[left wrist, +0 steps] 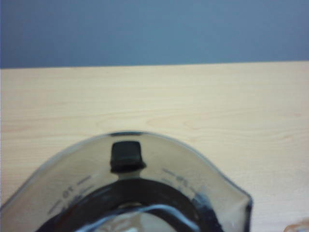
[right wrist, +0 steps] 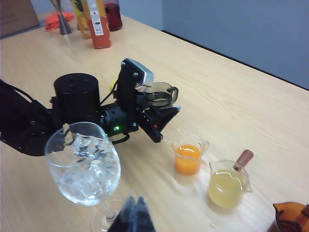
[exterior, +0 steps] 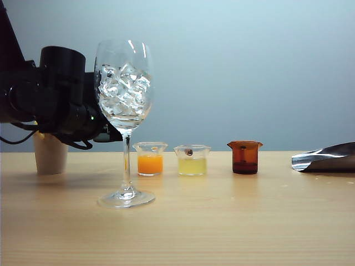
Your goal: Pick up the first measuring cup from the left, pour the coconut rum inside into the goblet, and finally put the measuring cup back in its original place.
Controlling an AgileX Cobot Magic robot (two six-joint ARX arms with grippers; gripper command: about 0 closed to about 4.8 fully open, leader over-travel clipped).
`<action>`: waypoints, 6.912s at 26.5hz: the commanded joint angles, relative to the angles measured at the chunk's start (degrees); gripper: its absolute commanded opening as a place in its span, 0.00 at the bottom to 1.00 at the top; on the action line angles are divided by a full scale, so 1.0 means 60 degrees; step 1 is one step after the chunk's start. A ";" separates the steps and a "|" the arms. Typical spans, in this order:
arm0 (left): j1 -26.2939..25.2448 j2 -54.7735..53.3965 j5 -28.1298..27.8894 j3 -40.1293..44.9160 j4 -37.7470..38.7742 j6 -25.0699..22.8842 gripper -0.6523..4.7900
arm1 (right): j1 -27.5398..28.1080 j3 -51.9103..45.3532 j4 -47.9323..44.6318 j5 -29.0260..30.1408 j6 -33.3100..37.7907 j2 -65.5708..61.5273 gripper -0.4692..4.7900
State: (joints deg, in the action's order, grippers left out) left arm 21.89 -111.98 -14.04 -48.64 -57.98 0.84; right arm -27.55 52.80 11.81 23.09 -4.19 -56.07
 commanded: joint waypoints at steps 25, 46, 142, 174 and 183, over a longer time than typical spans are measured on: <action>-0.0583 0.5180 0.1978 0.0627 0.5450 0.0175 0.50 | -0.0044 0.0896 0.0000 0.0539 0.0484 0.0240 0.07; -0.0579 0.7759 0.4448 0.0867 0.8440 -0.1537 0.50 | -0.3672 0.2091 0.2470 -0.2018 0.0871 -0.0601 0.07; 0.0353 0.7967 0.4838 0.0849 0.7286 -0.9435 0.50 | -0.3938 0.2076 0.2492 -0.2339 0.0947 -0.0616 0.07; 0.0368 0.7967 0.4852 0.0849 0.7286 -1.0320 0.50 | -0.3942 0.2062 0.3486 -0.3122 0.1020 -0.1086 0.07; 0.0368 0.7967 0.4881 0.0849 0.7267 -1.0331 0.50 | -0.3938 0.2058 0.3486 -0.3450 0.1020 -0.1086 0.07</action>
State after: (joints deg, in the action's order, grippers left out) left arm 24.03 -64.45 14.94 -43.24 -12.69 -60.86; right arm -51.13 65.01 33.52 2.70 1.87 -62.76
